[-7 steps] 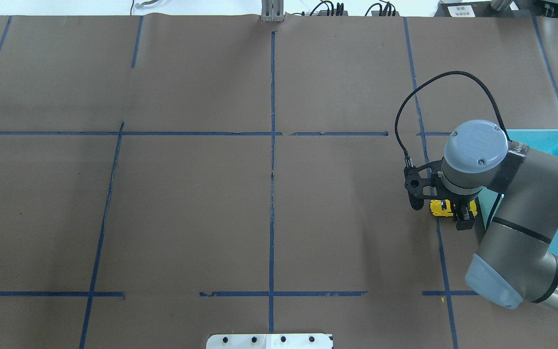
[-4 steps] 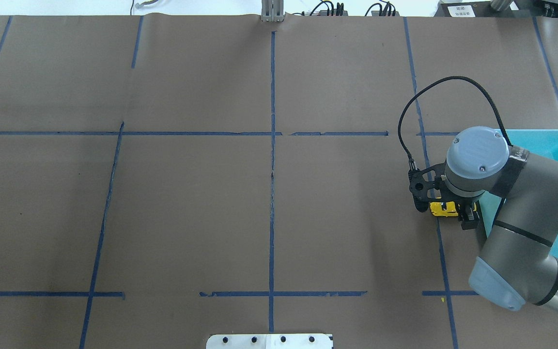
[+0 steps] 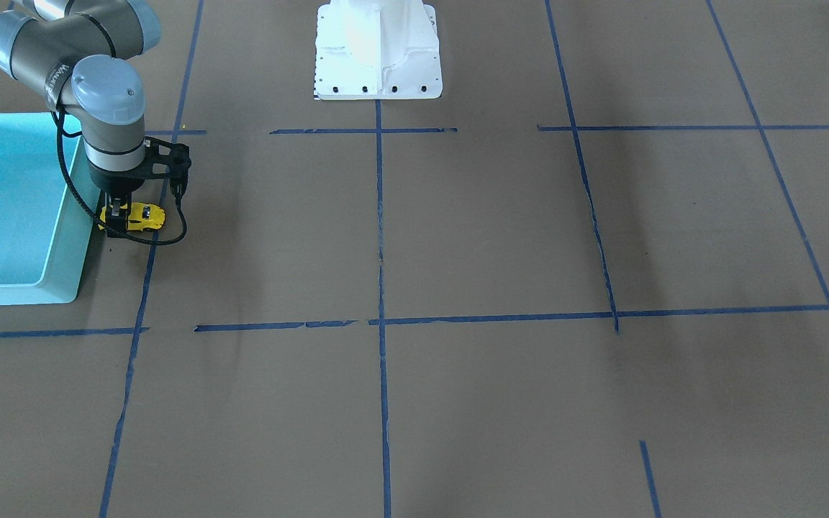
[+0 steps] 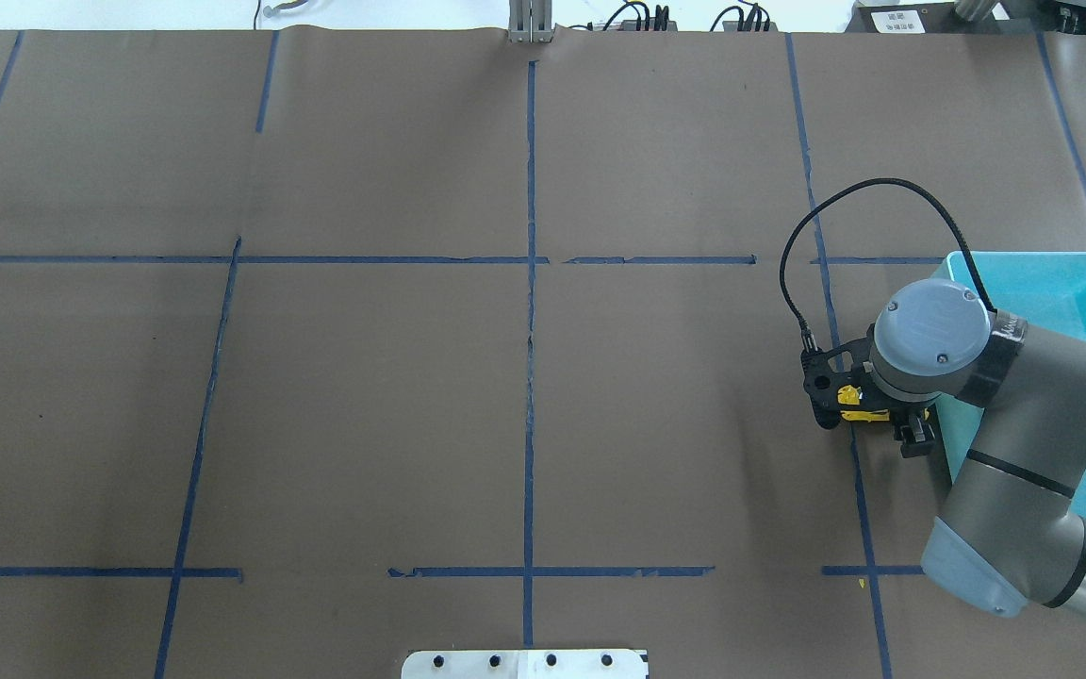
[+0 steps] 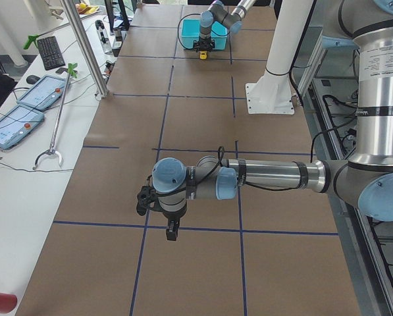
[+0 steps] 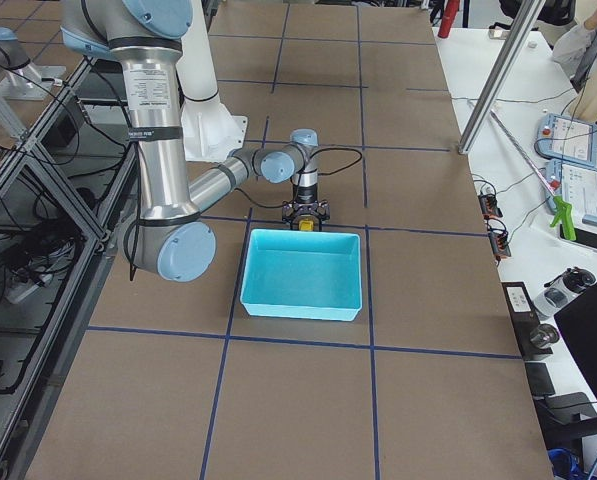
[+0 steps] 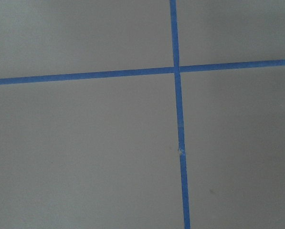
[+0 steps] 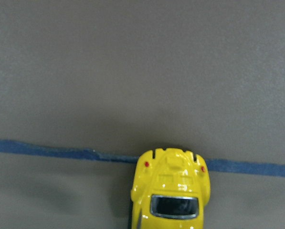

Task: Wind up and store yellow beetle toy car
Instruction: 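Close the right gripper on the car and lift it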

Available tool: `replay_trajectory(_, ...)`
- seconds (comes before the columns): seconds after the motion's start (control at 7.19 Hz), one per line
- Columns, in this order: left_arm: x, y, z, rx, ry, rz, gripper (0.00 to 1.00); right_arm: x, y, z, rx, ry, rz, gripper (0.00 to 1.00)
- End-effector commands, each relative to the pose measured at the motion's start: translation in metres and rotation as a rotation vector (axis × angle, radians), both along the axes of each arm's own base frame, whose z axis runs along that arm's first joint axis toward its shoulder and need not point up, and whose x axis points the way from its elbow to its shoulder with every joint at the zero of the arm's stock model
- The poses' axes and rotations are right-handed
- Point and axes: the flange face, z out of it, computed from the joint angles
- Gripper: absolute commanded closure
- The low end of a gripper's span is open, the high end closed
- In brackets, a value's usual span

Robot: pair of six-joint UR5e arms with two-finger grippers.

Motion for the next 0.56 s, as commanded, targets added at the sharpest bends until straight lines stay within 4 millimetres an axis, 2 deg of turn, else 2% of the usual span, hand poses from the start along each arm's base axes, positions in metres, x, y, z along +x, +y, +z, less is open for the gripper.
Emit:
replay_trajectory(0.0,0.0001,-0.0006,-0.0005,0.001,0.0,0.0,0.0,-0.0046,0.0009,0.0,-0.002,-0.002,-0.002,0.2)
replay_trajectory(0.28,-0.0009,-0.0034,-0.0032,0.007,-0.002,-0.001,0.0,-0.0047,0.0004,-0.0063,0.002,-0.014,-0.005,0.61)
replay_trajectory(0.42,-0.0008,-0.0034,-0.0033,0.006,-0.001,-0.002,0.0,-0.0037,0.0004,-0.0085,0.002,-0.02,-0.004,0.7)
